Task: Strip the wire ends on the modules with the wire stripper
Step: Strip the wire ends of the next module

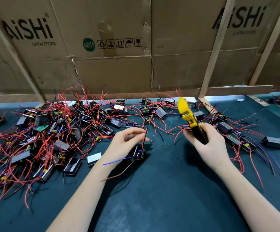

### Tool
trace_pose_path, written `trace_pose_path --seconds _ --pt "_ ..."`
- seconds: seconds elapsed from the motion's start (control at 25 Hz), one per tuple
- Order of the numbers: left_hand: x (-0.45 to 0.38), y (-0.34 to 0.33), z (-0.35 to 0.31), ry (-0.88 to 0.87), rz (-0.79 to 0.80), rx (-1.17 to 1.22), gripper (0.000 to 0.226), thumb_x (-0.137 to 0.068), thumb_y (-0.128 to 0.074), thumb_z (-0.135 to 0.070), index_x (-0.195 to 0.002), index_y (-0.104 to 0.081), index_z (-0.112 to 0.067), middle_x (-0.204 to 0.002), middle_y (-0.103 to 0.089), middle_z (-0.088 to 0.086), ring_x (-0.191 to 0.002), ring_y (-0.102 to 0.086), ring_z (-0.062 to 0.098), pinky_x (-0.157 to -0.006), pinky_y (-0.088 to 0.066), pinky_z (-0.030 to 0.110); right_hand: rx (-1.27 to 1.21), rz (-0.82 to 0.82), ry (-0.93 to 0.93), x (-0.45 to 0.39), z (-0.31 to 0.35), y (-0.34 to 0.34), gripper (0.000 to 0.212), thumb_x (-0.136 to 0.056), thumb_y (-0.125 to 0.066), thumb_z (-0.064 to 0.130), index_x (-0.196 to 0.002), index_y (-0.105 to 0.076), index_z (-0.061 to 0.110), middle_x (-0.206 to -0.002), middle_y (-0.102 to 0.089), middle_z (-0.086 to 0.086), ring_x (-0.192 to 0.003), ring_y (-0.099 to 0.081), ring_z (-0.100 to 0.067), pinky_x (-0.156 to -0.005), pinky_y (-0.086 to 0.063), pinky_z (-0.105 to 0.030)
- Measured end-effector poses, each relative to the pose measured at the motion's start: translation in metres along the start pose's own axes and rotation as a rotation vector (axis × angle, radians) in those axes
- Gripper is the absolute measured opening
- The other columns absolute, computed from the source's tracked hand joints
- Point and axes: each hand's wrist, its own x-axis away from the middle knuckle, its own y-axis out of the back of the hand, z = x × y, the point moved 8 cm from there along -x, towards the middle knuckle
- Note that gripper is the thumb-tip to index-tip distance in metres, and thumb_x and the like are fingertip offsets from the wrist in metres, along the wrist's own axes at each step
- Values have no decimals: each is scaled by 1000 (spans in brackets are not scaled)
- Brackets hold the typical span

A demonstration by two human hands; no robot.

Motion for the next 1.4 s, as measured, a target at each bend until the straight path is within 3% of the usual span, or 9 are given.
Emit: trace_pose_path --seconds 0.2,0.36,0.48,0.64,0.8,0.88,1.04,1.2,1.4 --pt "3 -7 -1 -29 -46 80 11 -92 -62 -2 -97 -68 6 -67 -68 11 -58 -64 14 -64 -52 19 365 -46 170 4 18 -5 39 -71 -71 57 -93 -55 28 -86 -56 12 -82 -56 -16 -75 -37 -32" --pt "5 -6 -4 -31 -53 172 10 -94 -61 -4 -96 -70 -3 -77 -73 12 -63 -67 20 -49 -52 24 529 -145 174 3 15 0 58 -74 -73 57 -112 -61 15 -102 -65 -2 -99 -59 -29 -81 -36 -39" --pt "5 -8 -7 -61 -36 174 16 -94 -62 -9 -86 -75 -14 -75 -71 8 -62 -61 18 -54 -49 23 658 -243 205 4 18 6 59 -73 -67 60 -105 -62 11 -94 -62 -7 -92 -57 -34 -78 -36 -41" --pt "5 -12 -6 -83 15 158 15 -91 -66 -20 -80 -77 -21 -66 -65 0 -58 -47 15 -54 -39 18 784 -271 253 7 22 4 58 -69 -78 52 -100 -60 6 -89 -59 -10 -86 -56 -34 -76 -33 -41" --pt "4 -17 -3 -66 14 122 17 -84 -67 -28 -68 -73 -26 -64 -61 6 -61 -47 15 -53 -36 17 816 -271 300 10 34 -5 63 -75 -52 63 -101 -61 7 -88 -58 -8 -83 -55 -32 -75 -31 -40" --pt "4 -16 -2 -66 -4 125 20 -84 -67 -29 -65 -70 -26 -63 -61 8 -55 -45 12 -53 -37 17 800 -263 307 11 36 -7 64 -74 -52 63 -104 -62 7 -88 -59 -7 -83 -55 -32 -75 -31 -40" --pt "4 -15 0 -65 -8 136 18 -84 -66 -29 -68 -70 -22 -60 -62 6 -52 -44 12 -52 -37 17 804 -241 315 13 36 -11 71 -72 -60 59 -117 -62 5 -92 -62 -8 -86 -58 -32 -77 -34 -41" --pt "4 -16 0 -68 15 132 17 -86 -66 -29 -71 -71 -21 -60 -64 3 -51 -43 12 -53 -37 17 819 -264 346 14 41 -9 55 -73 -56 56 -100 -63 8 -84 -59 -6 -81 -56 -32 -74 -33 -40" --pt "4 -19 2 -69 40 128 17 -93 -64 -13 -79 -72 -10 -66 -70 5 -46 -45 10 -52 -40 14 875 -273 347 14 41 -7 48 -74 -53 56 -85 -58 10 -75 -56 -5 -75 -55 -32 -70 -33 -39"
